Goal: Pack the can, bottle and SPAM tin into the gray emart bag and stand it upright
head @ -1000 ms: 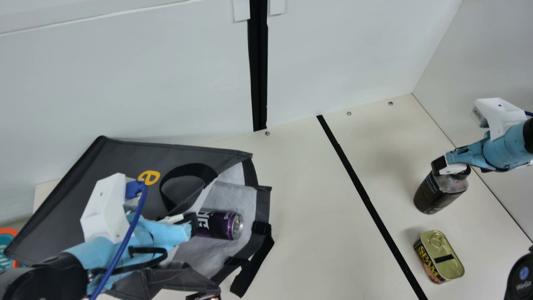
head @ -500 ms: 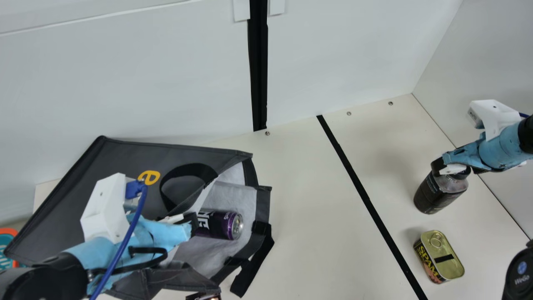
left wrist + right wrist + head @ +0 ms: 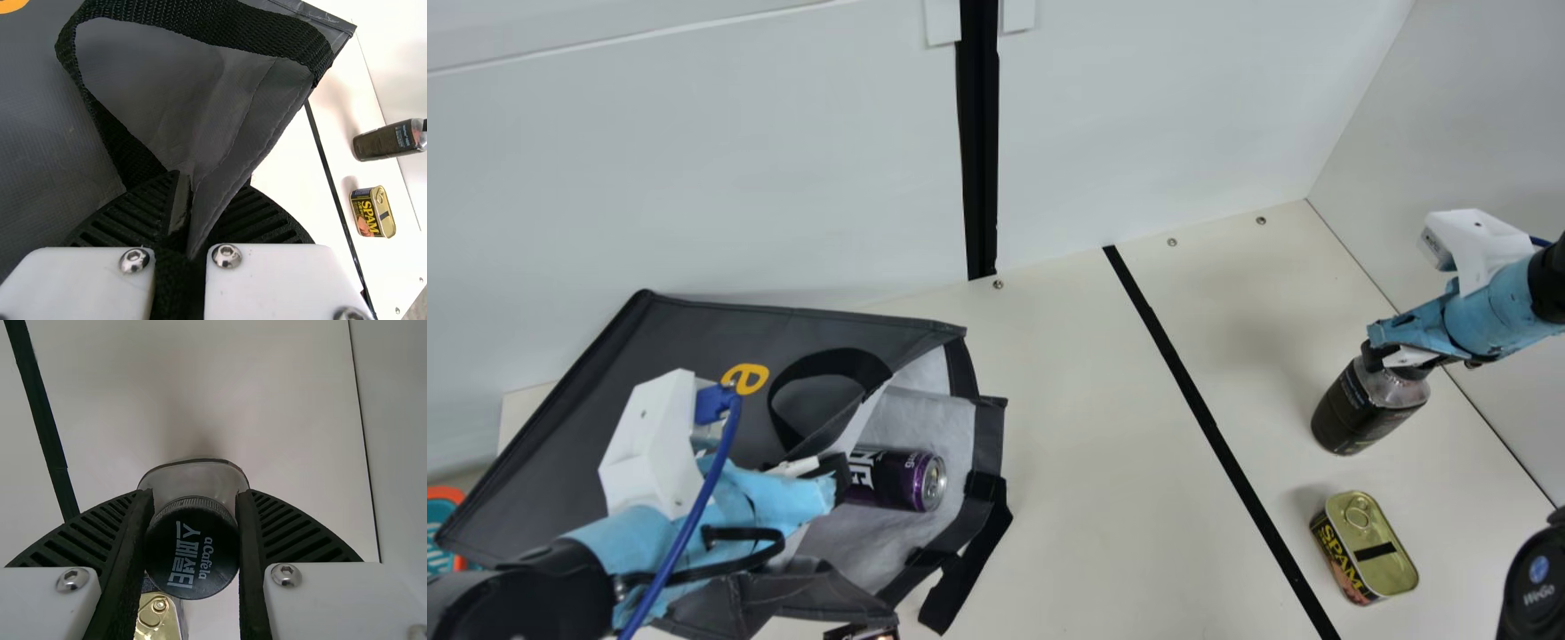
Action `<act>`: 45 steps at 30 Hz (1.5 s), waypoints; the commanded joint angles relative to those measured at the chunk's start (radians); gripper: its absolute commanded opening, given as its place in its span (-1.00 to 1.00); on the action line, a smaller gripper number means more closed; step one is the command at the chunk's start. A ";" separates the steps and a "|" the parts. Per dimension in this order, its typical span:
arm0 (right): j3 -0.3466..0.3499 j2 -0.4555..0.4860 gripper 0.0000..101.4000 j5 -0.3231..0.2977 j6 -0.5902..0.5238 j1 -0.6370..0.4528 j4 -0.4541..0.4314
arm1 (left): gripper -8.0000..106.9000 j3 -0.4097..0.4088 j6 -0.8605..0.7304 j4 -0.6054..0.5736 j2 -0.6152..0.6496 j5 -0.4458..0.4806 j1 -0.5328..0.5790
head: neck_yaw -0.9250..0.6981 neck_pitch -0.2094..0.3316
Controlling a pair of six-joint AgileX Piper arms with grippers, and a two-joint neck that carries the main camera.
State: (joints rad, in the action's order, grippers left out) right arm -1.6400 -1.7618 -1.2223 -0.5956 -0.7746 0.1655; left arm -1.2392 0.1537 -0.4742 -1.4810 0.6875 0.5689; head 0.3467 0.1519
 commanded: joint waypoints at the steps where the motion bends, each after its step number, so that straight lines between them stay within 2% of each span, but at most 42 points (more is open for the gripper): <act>1: -0.005 0.003 -1.00 0.002 -0.009 0.003 0.011 | -1.00 0.000 0.000 0.000 0.000 0.000 0.000 | 0.002 0.023; 10: -0.024 0.015 -1.00 0.002 -0.065 0.022 0.035 | -1.00 0.000 0.000 0.000 0.000 0.000 0.000 | 0.002 0.023; 19: -0.004 0.033 -1.00 0.002 -0.176 0.043 0.056 | -1.00 0.000 0.000 0.000 0.000 0.000 0.000 | 0.002 0.023; 34: 0.069 0.080 -1.00 0.002 -0.356 0.104 0.102 | -1.00 0.000 0.000 0.000 0.000 0.000 0.000 | 0.002 0.023; 45: 0.154 0.143 -1.00 0.002 -0.409 0.173 0.114 | -1.00 0.000 0.000 0.000 0.000 0.000 0.000 | 0.002 0.023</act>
State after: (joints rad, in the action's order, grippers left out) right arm -1.4938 -1.6238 -1.2179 -1.0031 -0.6086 0.2769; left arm -1.2392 0.1537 -0.4742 -1.4810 0.6875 0.5689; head 0.3482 0.1519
